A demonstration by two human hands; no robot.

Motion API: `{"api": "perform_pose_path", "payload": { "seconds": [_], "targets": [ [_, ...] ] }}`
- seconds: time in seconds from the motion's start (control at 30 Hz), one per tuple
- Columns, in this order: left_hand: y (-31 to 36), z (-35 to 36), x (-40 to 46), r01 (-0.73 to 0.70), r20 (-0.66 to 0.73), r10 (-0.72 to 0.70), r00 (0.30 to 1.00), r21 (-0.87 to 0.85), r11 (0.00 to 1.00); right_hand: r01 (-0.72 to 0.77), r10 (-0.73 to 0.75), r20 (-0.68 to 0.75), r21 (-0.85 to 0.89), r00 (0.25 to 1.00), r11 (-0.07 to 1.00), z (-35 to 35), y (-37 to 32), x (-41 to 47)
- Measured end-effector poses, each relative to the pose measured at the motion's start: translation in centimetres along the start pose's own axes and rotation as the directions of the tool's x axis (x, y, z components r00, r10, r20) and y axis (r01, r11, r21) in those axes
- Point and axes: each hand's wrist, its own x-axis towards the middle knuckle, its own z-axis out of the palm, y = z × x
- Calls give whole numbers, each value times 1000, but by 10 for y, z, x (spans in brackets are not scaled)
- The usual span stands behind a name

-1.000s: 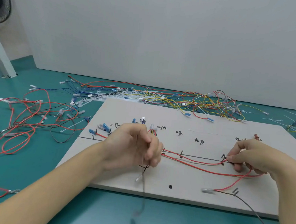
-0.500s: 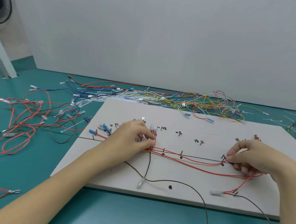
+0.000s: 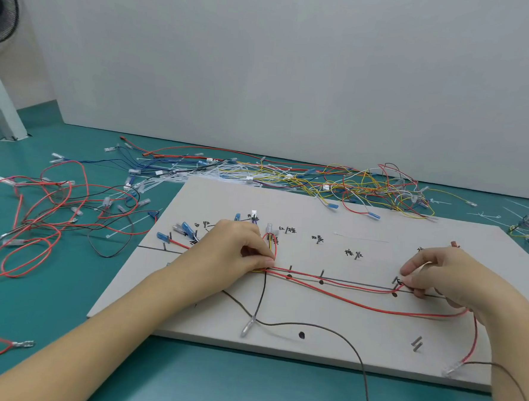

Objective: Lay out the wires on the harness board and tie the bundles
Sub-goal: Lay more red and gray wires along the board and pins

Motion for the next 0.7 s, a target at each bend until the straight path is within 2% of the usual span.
{"api": "perform_pose_path", "payload": {
  "seconds": [0.23,0.37,0.5,0.7],
  "targets": [
    [6,-2,-2,-97,58,89,994,152,984,49,-52,-42,-63,998,997,3,2,1],
    [9,0,-2,-60,60,51,997,159,985,138,-167,-133,-202,977,970,14,8,5],
    [9,3,-2,4,66,-14,998,146,989,170,-208,-163,-220,965,961,25,6,7],
    [10,4,-4,7,76,-18,997,147,989,208,-251,-166,-242,953,948,31,5,7]
  ]
}}
